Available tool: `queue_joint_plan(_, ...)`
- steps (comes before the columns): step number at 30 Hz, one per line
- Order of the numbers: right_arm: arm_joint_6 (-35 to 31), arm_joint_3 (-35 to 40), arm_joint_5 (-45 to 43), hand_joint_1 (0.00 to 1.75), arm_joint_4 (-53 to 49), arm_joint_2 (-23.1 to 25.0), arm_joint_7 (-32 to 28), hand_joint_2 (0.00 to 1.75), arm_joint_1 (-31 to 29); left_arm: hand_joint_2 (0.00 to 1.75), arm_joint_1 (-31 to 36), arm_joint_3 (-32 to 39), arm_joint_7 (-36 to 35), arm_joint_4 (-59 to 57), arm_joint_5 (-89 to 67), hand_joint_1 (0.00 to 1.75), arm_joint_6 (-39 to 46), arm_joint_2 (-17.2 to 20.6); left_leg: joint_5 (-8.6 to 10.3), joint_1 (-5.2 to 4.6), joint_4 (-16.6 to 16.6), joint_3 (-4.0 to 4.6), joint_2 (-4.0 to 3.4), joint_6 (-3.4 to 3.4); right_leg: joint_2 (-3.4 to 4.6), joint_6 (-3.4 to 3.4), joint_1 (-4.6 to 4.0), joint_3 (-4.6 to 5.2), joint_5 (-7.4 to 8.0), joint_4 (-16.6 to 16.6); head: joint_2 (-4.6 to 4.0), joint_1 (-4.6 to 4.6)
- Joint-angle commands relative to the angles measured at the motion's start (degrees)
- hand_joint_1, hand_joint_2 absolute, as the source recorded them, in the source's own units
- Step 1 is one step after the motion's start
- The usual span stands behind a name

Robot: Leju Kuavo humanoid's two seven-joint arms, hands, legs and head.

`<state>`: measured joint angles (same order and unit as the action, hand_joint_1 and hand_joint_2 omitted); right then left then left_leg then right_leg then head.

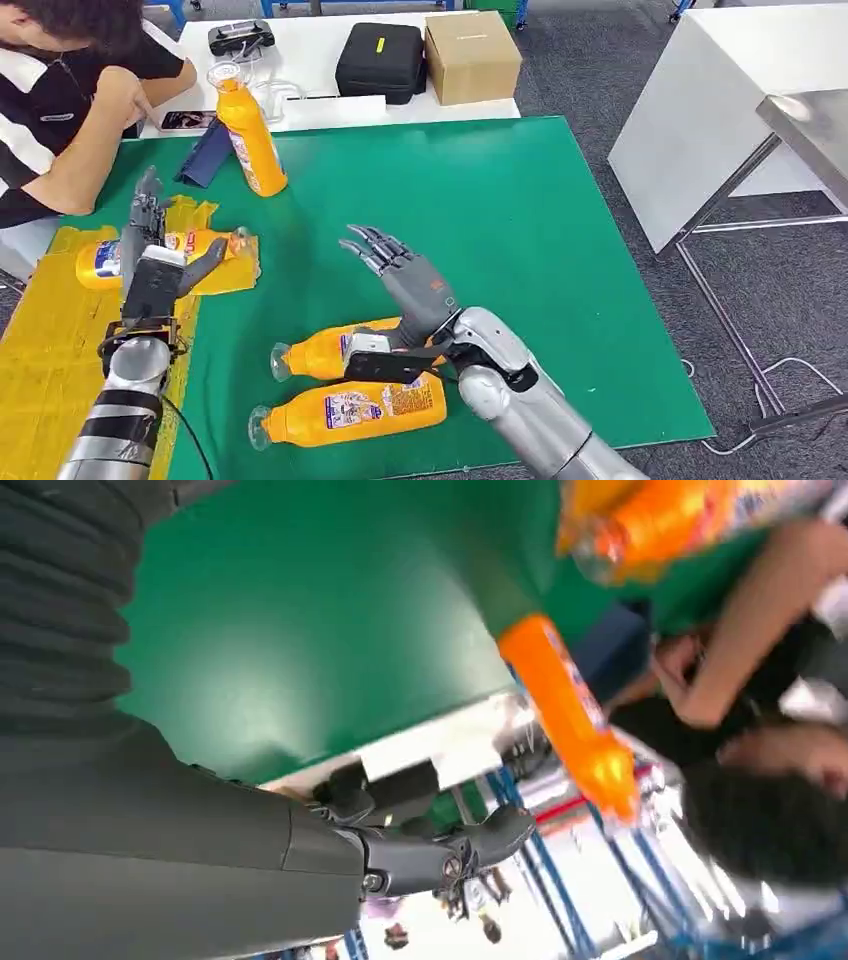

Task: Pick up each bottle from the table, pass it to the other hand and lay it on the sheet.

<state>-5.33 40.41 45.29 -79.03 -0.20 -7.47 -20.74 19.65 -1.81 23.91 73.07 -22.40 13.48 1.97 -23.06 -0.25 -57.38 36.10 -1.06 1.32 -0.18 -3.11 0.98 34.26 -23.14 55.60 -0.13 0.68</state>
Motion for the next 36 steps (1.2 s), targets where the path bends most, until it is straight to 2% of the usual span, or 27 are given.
queue_joint_plan(1, 2.33, 8.97, 2.80, 0.00, 13.66, -1.34, 1.47, 1.75, -7.15, 1.75, -1.37, -0.03, 0.13, 7.47, 0.40, 0.00, -0.34, -1.61, -0.08, 0.07, -0.01, -0.18, -0.07, -0.07, 0.13, 0.09, -0.06, -0.16, -0.01, -0.03, 0.00, 0.00)
queue_joint_plan(3, 2.62, 9.75, 2.66, 0.00, 15.54, -1.02, 1.42, 1.75, -7.83, 1.75, -1.23, -0.20, 0.49, 7.12, 1.17, 0.00, -0.43, -1.61, -0.16, 0.12, -0.04, -0.36, -0.05, -0.13, 0.15, 0.18, -0.11, -0.32, -0.09, 0.00, 0.00, 0.00)
queue_joint_plan(17, 3.53, 11.27, 0.51, 0.00, 24.47, 2.98, 1.14, 1.75, -9.11, 1.75, 0.30, -2.19, 0.51, 5.30, 1.73, 0.00, 0.21, -2.44, -0.09, 0.10, -0.02, -0.24, 0.08, -0.10, -0.01, 0.12, -0.09, -0.23, -0.08, 0.00, 0.00, 0.00)
queue_joint_plan(29, 3.75, 11.60, 0.20, 0.00, 26.68, 4.03, 1.32, 1.75, -9.48, 1.75, 0.74, -2.40, 0.26, 3.97, 1.87, 0.00, 0.52, -2.46, -0.04, 0.07, 0.00, -0.16, 0.09, -0.09, -0.04, 0.10, -0.06, -0.14, -0.06, 0.01, 0.00, 0.00)
queue_joint_plan(36, 3.56, 14.45, 1.93, 0.00, 34.12, 5.72, 2.75, 1.75, -12.41, 1.75, 1.64, -2.97, 0.19, 2.16, 2.33, 0.00, 0.86, -2.48, -0.05, 0.08, -0.01, -0.21, 0.08, -0.09, -0.02, 0.12, -0.07, -0.18, -0.07, 0.00, 0.00, 0.00)
